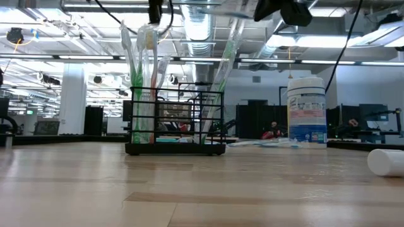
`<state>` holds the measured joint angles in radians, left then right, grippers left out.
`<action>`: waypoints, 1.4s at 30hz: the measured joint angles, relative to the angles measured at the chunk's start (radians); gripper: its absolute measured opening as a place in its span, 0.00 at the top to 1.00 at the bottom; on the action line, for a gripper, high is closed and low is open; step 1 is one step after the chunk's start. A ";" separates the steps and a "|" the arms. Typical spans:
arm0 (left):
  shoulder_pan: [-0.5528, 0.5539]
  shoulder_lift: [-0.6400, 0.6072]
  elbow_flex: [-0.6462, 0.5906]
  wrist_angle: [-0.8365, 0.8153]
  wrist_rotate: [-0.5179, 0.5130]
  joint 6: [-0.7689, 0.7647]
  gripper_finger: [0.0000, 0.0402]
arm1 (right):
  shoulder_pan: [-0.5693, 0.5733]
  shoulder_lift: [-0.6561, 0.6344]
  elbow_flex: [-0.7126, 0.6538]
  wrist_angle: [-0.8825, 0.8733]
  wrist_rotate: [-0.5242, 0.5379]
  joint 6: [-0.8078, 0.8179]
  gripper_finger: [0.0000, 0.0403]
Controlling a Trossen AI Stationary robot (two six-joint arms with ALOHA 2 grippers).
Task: Pick & Place toothbrushing station
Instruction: Put the blue toothbrush into the wire organizer
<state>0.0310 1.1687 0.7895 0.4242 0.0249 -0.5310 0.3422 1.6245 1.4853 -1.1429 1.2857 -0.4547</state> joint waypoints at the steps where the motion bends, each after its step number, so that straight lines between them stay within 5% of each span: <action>1: 0.027 0.007 0.000 -0.001 0.031 -0.030 0.68 | 0.005 0.000 0.000 0.000 0.004 0.000 1.00; 10: 0.175 0.060 0.005 0.004 0.189 -0.154 0.68 | 0.062 0.000 0.000 0.002 0.051 0.000 1.00; 27: 0.160 0.252 0.083 0.161 0.398 -0.425 0.68 | 0.159 0.001 -0.054 0.220 0.053 -0.226 1.00; 34: 0.124 0.292 0.109 0.166 0.401 -0.428 0.68 | 0.187 0.054 -0.065 0.289 0.158 -0.326 1.00; 42: 0.093 0.292 0.108 0.160 0.403 -0.443 0.68 | 0.196 0.118 -0.066 0.381 0.156 -0.438 1.00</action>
<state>0.1242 1.4605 0.8974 0.5841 0.4276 -0.9738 0.5385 1.7424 1.4196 -0.7616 1.4417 -0.8926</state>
